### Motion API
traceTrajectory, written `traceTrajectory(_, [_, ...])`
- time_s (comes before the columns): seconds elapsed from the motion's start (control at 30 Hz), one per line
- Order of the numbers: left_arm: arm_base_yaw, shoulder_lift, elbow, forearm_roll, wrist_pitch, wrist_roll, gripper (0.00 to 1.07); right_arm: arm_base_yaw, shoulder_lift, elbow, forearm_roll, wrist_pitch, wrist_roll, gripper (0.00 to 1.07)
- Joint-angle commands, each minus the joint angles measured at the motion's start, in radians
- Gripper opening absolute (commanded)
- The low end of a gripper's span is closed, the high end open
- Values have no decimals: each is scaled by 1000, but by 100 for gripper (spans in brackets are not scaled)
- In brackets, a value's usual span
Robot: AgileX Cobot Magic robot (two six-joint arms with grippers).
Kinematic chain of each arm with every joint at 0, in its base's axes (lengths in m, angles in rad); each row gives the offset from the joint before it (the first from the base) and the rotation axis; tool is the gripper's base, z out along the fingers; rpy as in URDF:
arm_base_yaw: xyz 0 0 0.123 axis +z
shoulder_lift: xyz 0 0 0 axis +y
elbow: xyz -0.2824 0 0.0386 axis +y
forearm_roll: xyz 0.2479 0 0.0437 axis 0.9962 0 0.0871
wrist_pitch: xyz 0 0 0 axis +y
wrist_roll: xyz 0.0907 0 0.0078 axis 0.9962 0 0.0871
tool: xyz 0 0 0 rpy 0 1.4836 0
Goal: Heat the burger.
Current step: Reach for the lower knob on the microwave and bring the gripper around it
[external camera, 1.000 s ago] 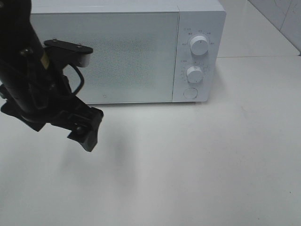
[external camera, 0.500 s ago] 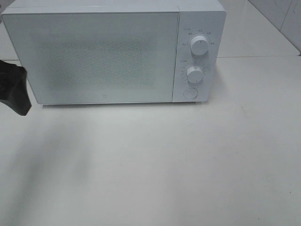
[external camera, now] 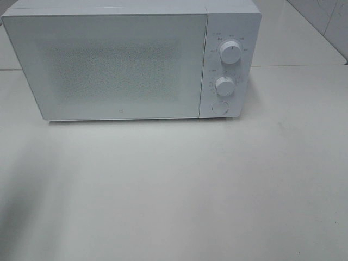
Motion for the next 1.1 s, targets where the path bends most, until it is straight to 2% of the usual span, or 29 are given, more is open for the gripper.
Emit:
traceTrajectory(0.03, [3, -63, 49, -13, -6, 4, 98, -3, -25, 3, 3, -13, -4, 73])
traceTrajectory(0.23, [3, -226, 147, 13, -55, 9, 98, -3, -25, 3, 3, -13, -4, 73])
traceTrajectory(0.37, [3, -341, 166, 33, -13, 9, 98, -3, -25, 3, 4, -13, -2, 73])
traceTrajectory(0.67, [3, -522, 170, 24, -12, 9, 98, -3, -25, 3, 4, -13, -1, 73])
traceTrajectory(0.73, [3, -657, 170, -11, -14, 9, 98, -3, -25, 3, 4, -13, -1, 73])
traceTrajectory(0.77, [3, -657, 170, -11, -14, 9, 98, -3, -25, 3, 4, -13, -1, 73])
traceTrajectory(0.83, [3, -764, 170, -35, -17, 6, 98, -3, -25, 3, 4, -13, -1, 73])
traceTrajectory(1.03, [4, -908, 170, -38, -18, 6, 98, -3, -25, 3, 4, -13, -1, 73])
traceTrajectory(1.1, [4, -1022, 170, -38, -19, 6, 98, -3, -25, 3, 4, -13, -1, 73])
